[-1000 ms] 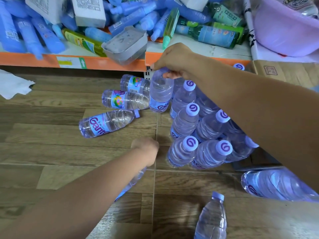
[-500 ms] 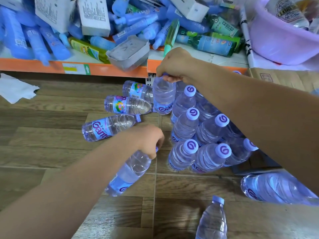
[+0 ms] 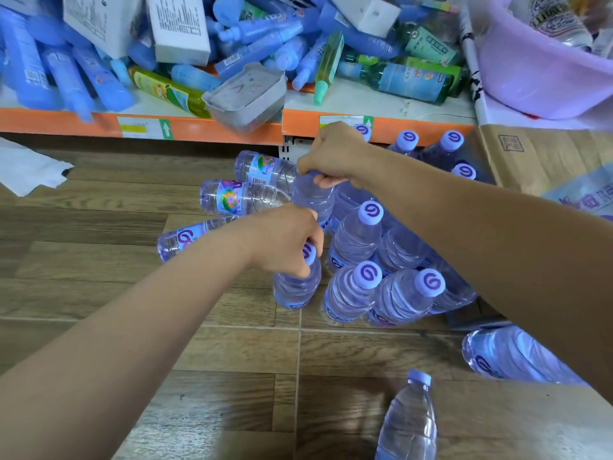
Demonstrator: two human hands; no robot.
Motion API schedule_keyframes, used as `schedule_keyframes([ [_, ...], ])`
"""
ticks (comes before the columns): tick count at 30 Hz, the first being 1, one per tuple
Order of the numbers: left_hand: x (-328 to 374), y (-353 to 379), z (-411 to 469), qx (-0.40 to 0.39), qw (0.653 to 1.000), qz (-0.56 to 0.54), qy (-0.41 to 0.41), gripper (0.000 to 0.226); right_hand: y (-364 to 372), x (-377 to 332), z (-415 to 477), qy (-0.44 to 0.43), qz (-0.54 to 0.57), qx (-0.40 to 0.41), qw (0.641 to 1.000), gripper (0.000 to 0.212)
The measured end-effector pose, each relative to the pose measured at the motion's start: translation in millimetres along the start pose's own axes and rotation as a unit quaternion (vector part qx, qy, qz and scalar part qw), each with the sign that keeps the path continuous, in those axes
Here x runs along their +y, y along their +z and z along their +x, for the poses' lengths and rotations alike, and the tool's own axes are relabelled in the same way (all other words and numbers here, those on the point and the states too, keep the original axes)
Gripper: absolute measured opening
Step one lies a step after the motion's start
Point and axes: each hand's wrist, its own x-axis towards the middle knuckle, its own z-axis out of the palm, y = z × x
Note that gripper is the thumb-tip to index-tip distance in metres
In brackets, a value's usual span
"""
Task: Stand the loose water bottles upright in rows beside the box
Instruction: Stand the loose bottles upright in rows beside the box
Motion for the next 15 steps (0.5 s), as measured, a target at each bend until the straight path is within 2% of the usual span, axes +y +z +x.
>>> schedule_keyframes([
  [9, 6.1, 7.2, -9.3, 0.02, 0.999, -0.009, 0.025, 0.024, 1.1, 7.3, -13.5, -0.029, -0.064, -0.014, 0.997, 0.025],
  [15, 8.7, 13.1, -13.3, 0.012, 0.999, -0.011, 0.028, 0.023, 6.4, 15.4, -19.6, -0.051, -0.105, -0.011, 0.993, 0.033],
])
